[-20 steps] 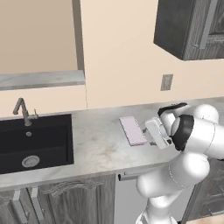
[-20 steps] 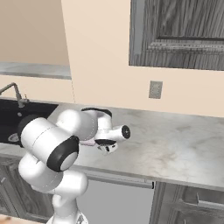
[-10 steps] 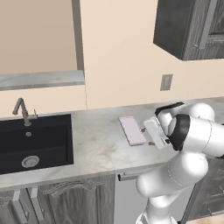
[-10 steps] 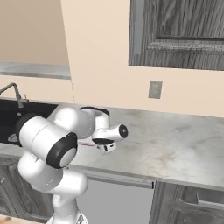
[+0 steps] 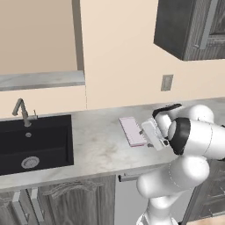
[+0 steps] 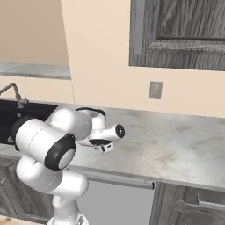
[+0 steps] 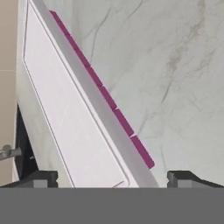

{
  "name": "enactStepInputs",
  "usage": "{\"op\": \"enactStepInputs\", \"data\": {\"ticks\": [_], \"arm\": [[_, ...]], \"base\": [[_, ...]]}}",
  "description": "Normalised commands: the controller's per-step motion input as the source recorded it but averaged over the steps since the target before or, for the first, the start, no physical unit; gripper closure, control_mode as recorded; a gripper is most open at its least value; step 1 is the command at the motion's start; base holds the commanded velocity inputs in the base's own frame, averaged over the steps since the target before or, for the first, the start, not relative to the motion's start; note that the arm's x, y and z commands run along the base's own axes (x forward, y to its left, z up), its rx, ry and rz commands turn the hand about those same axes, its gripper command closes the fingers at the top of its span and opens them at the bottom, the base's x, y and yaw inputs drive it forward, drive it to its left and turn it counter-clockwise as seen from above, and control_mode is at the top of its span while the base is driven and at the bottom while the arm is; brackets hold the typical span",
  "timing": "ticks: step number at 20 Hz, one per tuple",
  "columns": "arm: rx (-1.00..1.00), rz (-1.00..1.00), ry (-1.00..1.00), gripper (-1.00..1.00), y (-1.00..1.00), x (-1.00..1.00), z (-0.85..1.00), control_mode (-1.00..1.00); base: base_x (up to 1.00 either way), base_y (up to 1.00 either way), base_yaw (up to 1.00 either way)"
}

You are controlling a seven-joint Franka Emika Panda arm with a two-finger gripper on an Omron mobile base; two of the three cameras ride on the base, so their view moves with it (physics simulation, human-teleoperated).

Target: The ice cube tray has been filled with water. Take the tray and place it in the freezer to make ice. Close the freezer door after placing the tray.

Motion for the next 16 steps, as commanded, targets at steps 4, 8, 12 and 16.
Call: {"op": "enactStepInputs", "data": {"ticks": [4, 8, 12, 16], "arm": [[0.00, 0.00, 0.00, -1.00, 0.35, -0.04, -0.21, -1.00], [0.00, 0.00, 0.00, -1.00, 0.33, 0.01, -0.28, -1.00], [0.00, 0.00, 0.02, 1.00, 0.26, 0.03, -0.48, -1.00], [0.01, -0.01, 0.00, 1.00, 0.04, 0.01, -0.43, -1.00]], "base": [[0.00, 0.00, 0.00], [0.00, 0.00, 0.00], [0.00, 0.00, 0.00], [0.00, 0.00, 0.00]]}}
